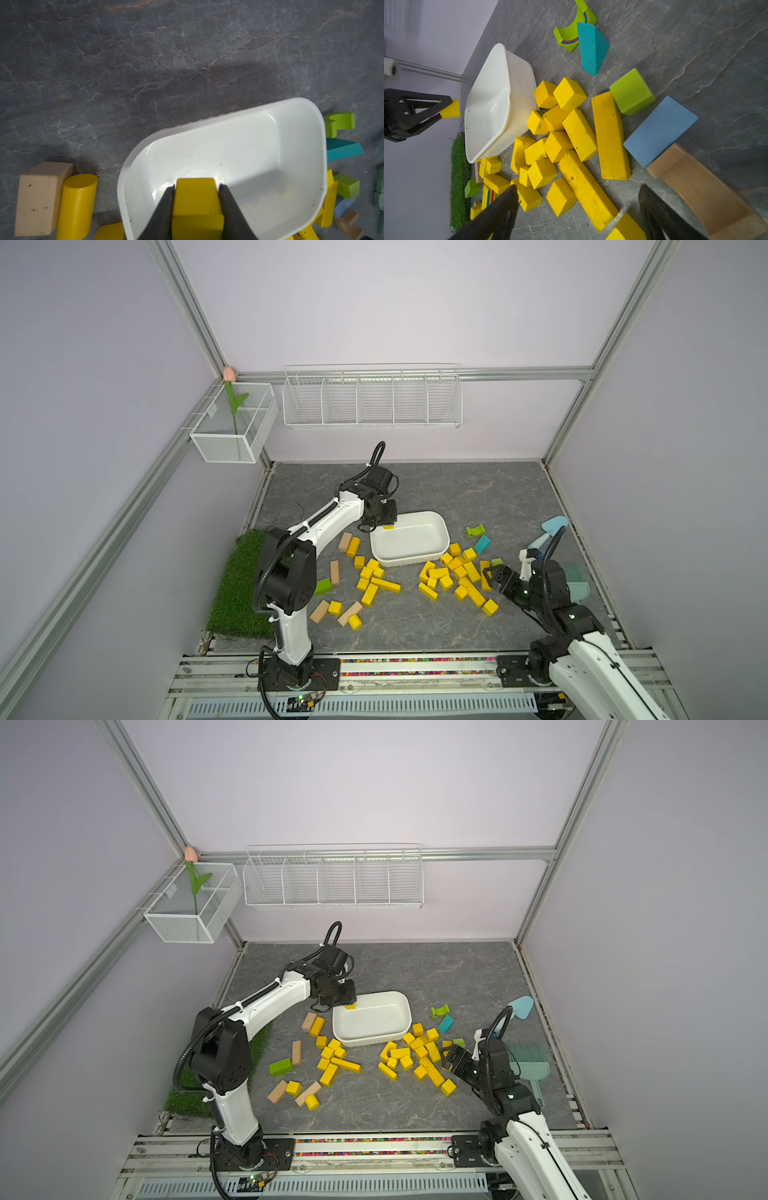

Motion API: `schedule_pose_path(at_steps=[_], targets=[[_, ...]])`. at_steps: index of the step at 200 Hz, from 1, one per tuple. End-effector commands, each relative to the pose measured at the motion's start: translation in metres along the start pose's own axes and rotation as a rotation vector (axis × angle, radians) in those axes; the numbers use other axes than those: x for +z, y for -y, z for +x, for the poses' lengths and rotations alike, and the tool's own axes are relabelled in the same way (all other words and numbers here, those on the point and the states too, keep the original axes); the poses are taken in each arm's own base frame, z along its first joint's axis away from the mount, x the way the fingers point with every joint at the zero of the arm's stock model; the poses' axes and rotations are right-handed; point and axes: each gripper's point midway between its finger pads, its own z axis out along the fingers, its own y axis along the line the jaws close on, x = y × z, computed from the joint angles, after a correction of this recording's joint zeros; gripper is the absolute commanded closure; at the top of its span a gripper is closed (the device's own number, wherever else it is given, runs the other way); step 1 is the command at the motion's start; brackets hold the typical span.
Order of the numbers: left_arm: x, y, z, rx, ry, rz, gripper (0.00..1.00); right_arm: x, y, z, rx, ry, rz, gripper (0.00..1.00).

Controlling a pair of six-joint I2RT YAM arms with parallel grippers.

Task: Pick out the yellow building blocks
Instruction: Place the building block in the storage box.

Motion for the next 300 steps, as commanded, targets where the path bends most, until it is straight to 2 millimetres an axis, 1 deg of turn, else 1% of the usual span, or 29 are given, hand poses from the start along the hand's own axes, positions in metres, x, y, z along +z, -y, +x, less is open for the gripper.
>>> schedule_pose_path(at_steps=[1,42,98,132,162,200,226,248,285,300], targets=[[0.007,-0.008,0.002,0.006,-0.022,-0.068,0.85,0.002,0.007,0.005,0.014,-0.009,0.017,0.09],[0.02,-0.018,0.001,-0.016,-0.015,-0.121,0.8,0.002,0.006,0.005,0.012,-0.01,0.014,0.09],[0.044,-0.025,0.0,-0.034,-0.015,-0.171,0.79,0.003,0.006,0.005,0.013,-0.01,0.013,0.1],[0.055,-0.024,-0.003,-0.044,-0.017,-0.174,0.8,0.003,0.006,0.005,0.011,-0.01,0.013,0.1],[0.057,-0.024,-0.007,-0.049,-0.008,-0.18,0.8,0.002,0.006,0.005,0.011,-0.009,0.012,0.1],[0.062,-0.022,-0.007,-0.065,-0.009,-0.177,0.81,0.003,0.005,0.005,0.009,-0.01,0.011,0.1],[0.061,-0.019,-0.009,-0.07,0.002,-0.171,0.76,0.003,0.006,0.005,0.009,-0.011,0.011,0.1],[0.058,-0.017,-0.012,-0.07,0.015,-0.166,0.75,0.003,0.006,0.005,0.01,-0.012,0.011,0.1],[0.052,-0.013,-0.017,-0.063,0.027,-0.156,0.62,0.003,0.006,0.005,0.01,-0.012,0.012,0.1],[0.051,-0.013,-0.017,-0.061,0.027,-0.158,0.6,0.002,0.006,0.005,0.009,-0.01,0.011,0.1]])
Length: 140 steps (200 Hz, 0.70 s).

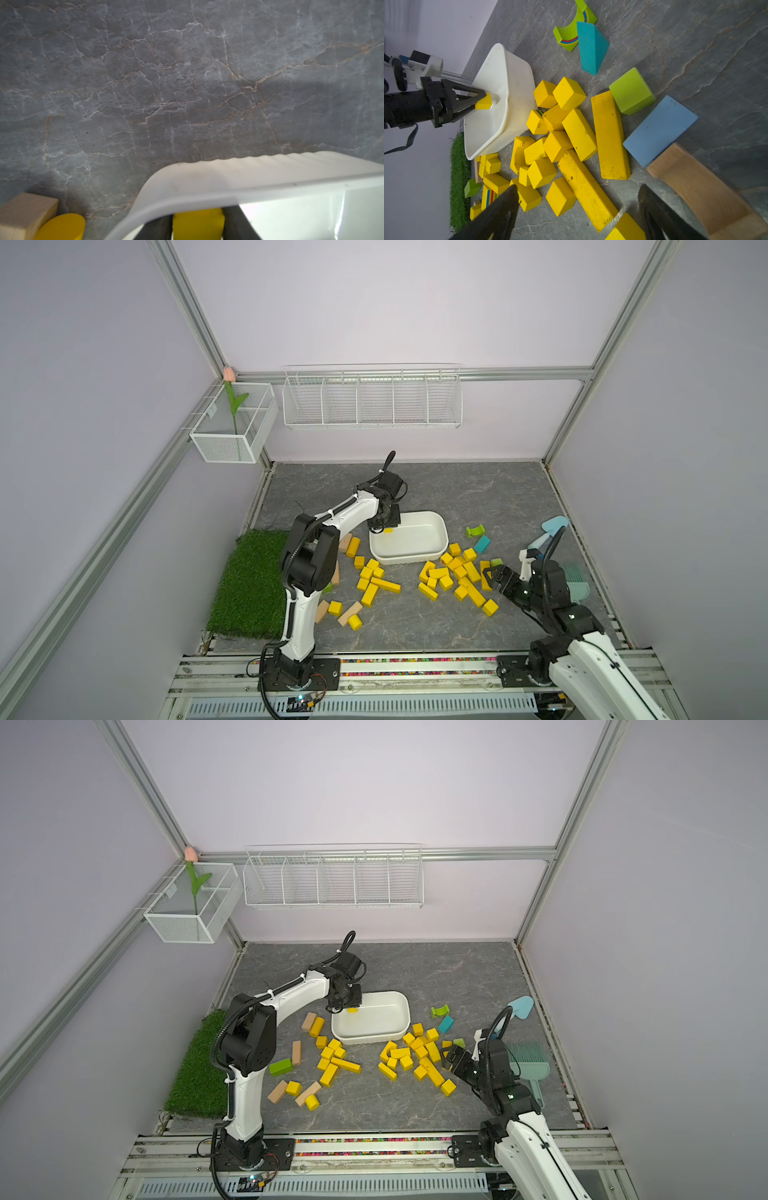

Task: Pick out the yellow building blocks
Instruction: Place the building block in the storage box.

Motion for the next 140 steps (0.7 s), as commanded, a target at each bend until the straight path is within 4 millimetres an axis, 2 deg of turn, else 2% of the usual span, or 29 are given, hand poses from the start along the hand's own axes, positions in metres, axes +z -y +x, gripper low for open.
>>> schedule_pose_path(at_steps=[1,54,96,140], targets=[[-0.007,0.004,-0.008,-0.001,0.026,-0.006,0.6,0.002,0.005,0.005,0.009,-0.009,0.01,0.1],[-0.024,0.005,-0.009,0.001,0.048,0.016,0.6,0.0,0.005,0.004,0.008,-0.001,0.009,0.1],[-0.068,0.004,-0.012,0.007,0.122,0.062,0.6,0.0,0.006,0.005,0.009,-0.004,0.01,0.1],[-0.107,-0.008,-0.001,0.03,0.172,0.078,0.6,0.003,0.006,0.005,0.012,-0.016,0.017,0.1]])
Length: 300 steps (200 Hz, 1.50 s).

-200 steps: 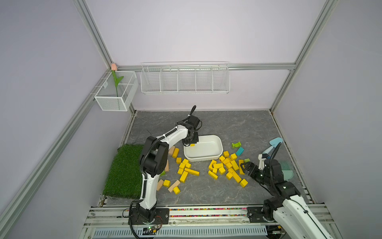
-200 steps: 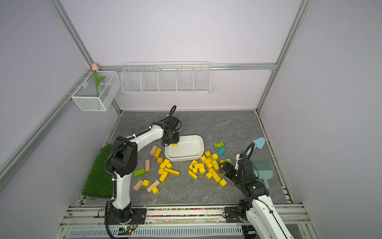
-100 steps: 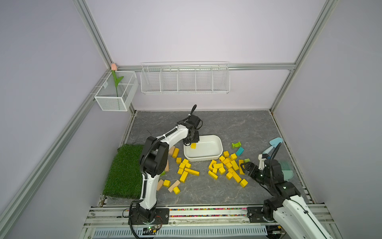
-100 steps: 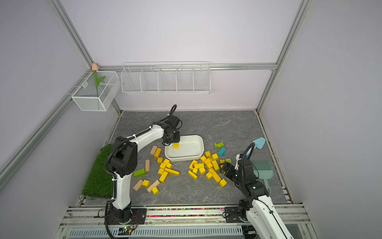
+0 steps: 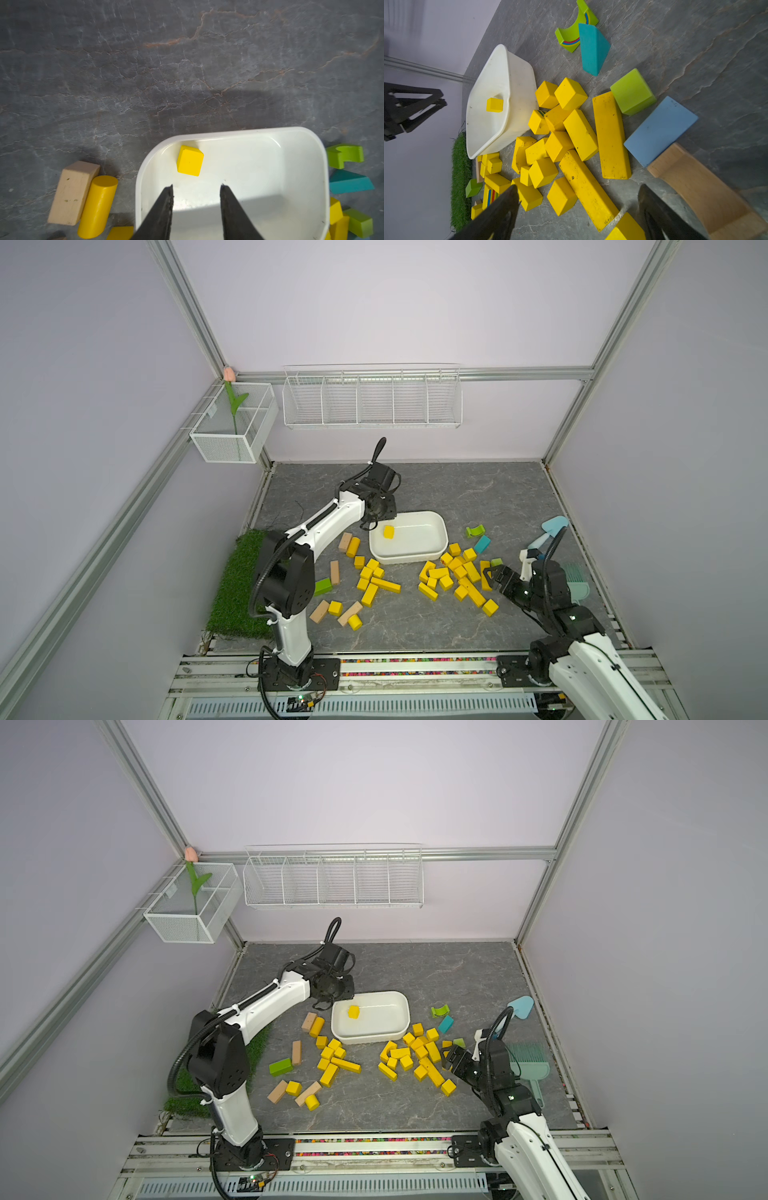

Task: Pick out the yellow building blocks
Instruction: Place the building block in the storage box, then pick up the building block from the center of the board.

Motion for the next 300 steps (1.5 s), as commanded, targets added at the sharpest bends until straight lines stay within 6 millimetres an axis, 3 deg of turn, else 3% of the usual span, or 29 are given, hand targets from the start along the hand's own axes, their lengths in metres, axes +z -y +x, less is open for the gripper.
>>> schedule_pose_path(at_steps=[1,40,112,147,193,245,280,300], targets=[[-0.018,-0.008,0.009,0.03,0.014,-0.014,0.6,0.004,0.006,0.005,0.013,-0.018,0.02,0.1],[-0.041,-0.024,0.036,0.023,0.026,0.009,0.6,0.004,0.007,0.005,0.015,-0.02,0.024,0.1],[-0.071,-0.065,0.146,-0.124,-0.063,0.135,0.58,0.009,0.006,0.006,0.02,-0.04,0.027,0.1],[-0.082,-0.082,0.18,-0.246,-0.055,0.179,0.59,0.012,0.006,0.007,0.021,-0.056,0.031,0.1],[-0.09,-0.11,0.2,-0.364,-0.049,0.092,0.6,0.013,0.006,0.007,0.019,-0.06,0.033,0.09],[-0.086,-0.126,0.211,-0.401,-0.057,0.024,0.42,0.012,0.006,0.007,0.02,-0.059,0.034,0.1],[-0.081,-0.139,0.221,-0.44,-0.1,-0.064,0.42,0.011,0.006,0.007,0.02,-0.051,0.032,0.1],[-0.08,-0.151,0.227,-0.474,-0.121,-0.127,0.47,0.011,0.006,0.007,0.021,-0.054,0.033,0.1]])
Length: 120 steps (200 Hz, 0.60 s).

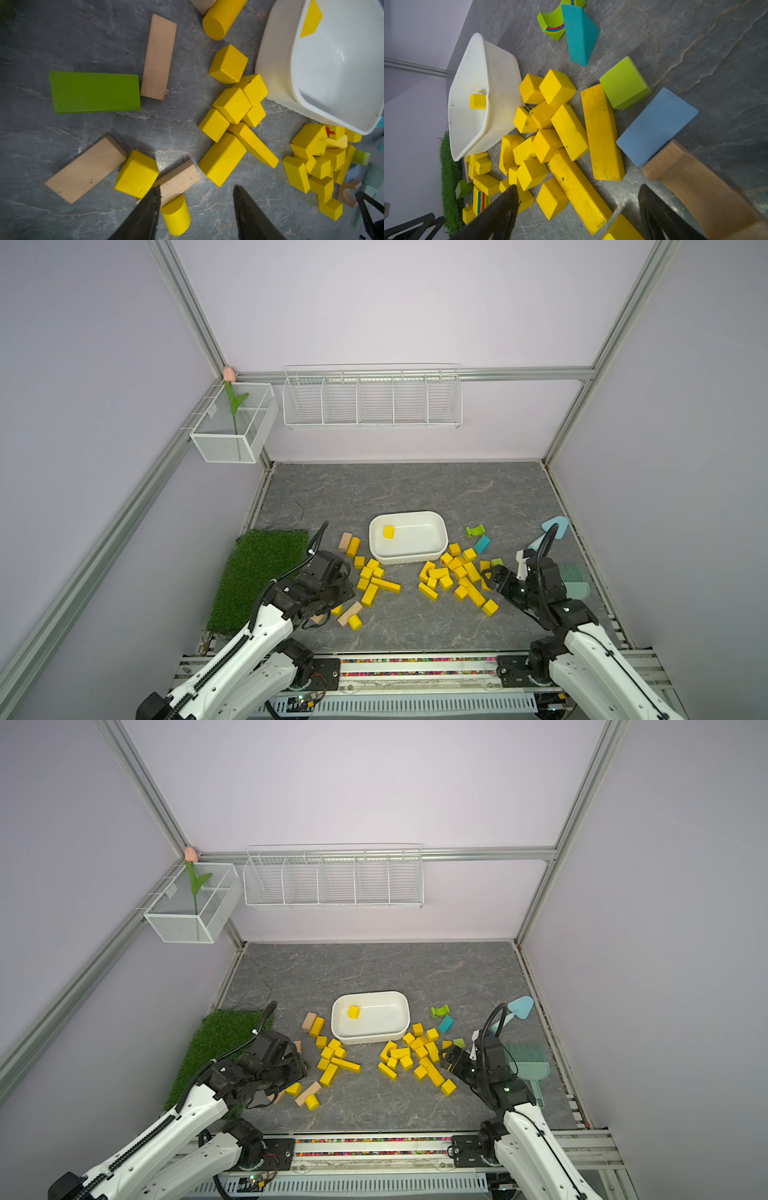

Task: Pick out the yellow building blocks
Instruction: Pick up the building block from the center of the board.

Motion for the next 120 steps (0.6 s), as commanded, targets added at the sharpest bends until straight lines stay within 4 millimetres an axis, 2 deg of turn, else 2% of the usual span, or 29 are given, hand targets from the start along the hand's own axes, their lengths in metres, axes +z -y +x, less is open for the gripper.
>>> schedule_pose_path(at_steps=[1,34,54,92,120], targets=[[0.002,-0.028,0.004,-0.071,-0.009,-0.126,0.48,0.0,-0.002,0.001,0.005,-0.002,-0.013,0.1],[0.001,-0.035,0.004,-0.088,-0.006,-0.155,0.5,0.0,-0.002,0.001,0.004,-0.005,-0.012,0.1],[0.004,-0.041,0.006,-0.11,-0.017,-0.165,0.44,0.0,-0.002,0.001,0.005,-0.002,-0.013,0.1],[0.023,-0.055,0.015,-0.192,-0.093,-0.144,0.44,-0.001,-0.002,0.001,0.004,0.0,-0.014,0.1],[0.028,-0.052,0.014,-0.187,-0.103,-0.125,0.44,-0.001,-0.002,0.001,0.005,0.0,-0.013,0.1]])
